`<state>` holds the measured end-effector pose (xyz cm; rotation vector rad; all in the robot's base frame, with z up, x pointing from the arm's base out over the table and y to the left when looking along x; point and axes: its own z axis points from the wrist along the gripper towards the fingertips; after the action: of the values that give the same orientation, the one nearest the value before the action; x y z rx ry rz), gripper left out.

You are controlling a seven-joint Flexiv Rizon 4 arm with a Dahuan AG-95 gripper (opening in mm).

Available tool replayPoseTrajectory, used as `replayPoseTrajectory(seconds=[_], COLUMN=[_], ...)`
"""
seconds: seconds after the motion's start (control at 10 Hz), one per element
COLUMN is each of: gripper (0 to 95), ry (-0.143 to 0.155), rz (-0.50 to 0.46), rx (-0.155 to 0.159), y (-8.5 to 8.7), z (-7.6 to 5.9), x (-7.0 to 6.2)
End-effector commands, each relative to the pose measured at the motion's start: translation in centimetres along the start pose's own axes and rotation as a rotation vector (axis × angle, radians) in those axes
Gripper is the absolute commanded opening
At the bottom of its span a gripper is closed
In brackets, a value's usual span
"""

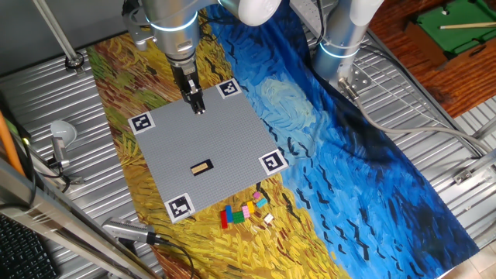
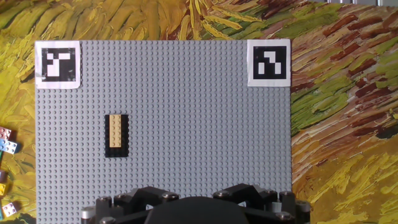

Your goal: Stack small Lego blocks one on top of the other

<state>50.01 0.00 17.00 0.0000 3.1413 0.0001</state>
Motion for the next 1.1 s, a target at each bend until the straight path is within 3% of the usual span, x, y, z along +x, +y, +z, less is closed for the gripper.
replayPoseTrajectory(seconds=[0.1,0.2,1.1], gripper=[95.0,0.0,0.0], ry=[0.0,-0.033,-0.032], rz=[0.0,-0.155,-0.25], rx=[0.0,-0.017,-0.002], y=[0.0,0.0,-0.01], z=[0.0,0.0,0.03], x=[0.01,0.01,0.01])
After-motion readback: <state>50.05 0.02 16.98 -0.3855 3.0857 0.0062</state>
